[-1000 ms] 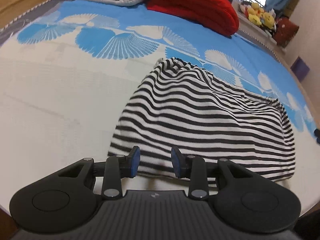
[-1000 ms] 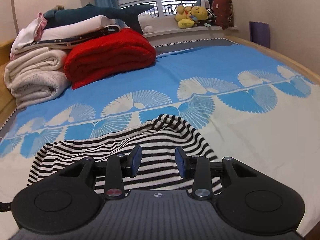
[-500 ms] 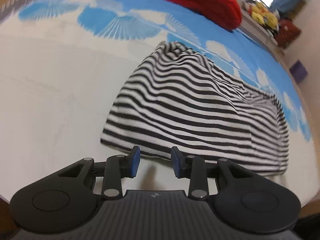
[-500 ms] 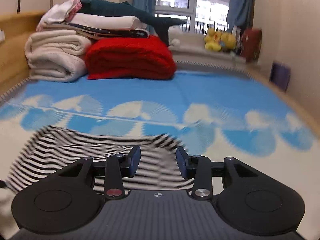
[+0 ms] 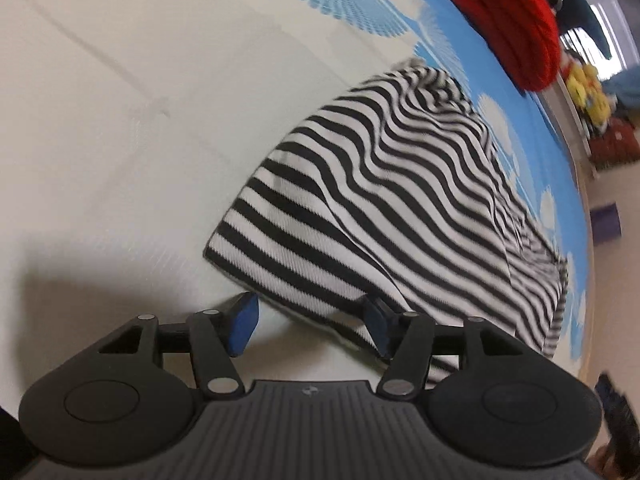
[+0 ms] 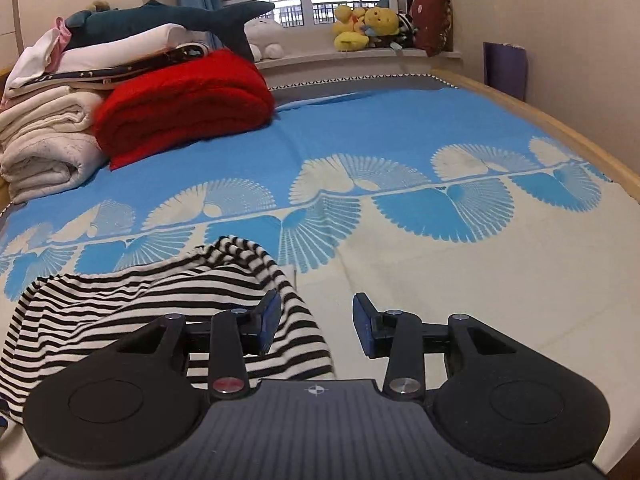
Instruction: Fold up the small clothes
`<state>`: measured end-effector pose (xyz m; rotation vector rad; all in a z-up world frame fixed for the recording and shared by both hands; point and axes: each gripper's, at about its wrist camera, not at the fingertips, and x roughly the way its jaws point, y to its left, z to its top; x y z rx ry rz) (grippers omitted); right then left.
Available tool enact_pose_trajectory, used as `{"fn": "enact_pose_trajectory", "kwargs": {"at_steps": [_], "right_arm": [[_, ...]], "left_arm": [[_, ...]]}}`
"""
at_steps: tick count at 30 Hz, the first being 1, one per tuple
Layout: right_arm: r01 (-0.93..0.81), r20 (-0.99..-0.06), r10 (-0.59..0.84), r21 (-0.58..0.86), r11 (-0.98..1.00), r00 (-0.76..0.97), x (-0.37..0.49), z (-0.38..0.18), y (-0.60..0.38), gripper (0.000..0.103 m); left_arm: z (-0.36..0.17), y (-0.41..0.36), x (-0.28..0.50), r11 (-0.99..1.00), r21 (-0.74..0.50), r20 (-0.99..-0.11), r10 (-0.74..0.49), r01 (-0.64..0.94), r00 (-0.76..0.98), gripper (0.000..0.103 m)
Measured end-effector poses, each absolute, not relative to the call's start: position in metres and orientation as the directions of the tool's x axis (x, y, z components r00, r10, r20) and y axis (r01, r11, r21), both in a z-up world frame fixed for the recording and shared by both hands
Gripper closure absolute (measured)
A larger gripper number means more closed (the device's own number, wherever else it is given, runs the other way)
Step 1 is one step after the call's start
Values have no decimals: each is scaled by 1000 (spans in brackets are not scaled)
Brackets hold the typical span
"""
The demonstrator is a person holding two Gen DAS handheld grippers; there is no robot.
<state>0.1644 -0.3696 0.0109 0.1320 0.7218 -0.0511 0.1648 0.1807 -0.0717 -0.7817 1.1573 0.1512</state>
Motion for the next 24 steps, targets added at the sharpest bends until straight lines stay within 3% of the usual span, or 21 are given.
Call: {"fn": "enact_pose_trajectory", "kwargs": {"at_steps": [12, 13, 14, 16, 24], "right_arm": [[113, -669, -11, 109, 988, 743, 159, 9, -387, 62], [111, -669, -14, 103, 988, 743, 159, 8, -386, 62], [111, -670, -18, 96, 989, 742, 158, 8, -385, 62], [106, -673, -21, 86, 991, 740, 158, 7, -384, 62], [197, -713, -49, 127, 972, 700, 164, -2, -387, 62]], "left_arm": [[-76, 197, 175, 615, -507, -847, -225, -604, 482, 40], [-75, 195, 176, 634, -497, -848, -211, -592, 486, 48], [-72, 193, 177, 659, -480, -851, -189, -579, 490, 68], [-69, 190, 180, 699, -468, -847, -182, -541, 499, 83], [-33, 196, 155, 745, -502, -775, -163, -439, 610, 96]]}}
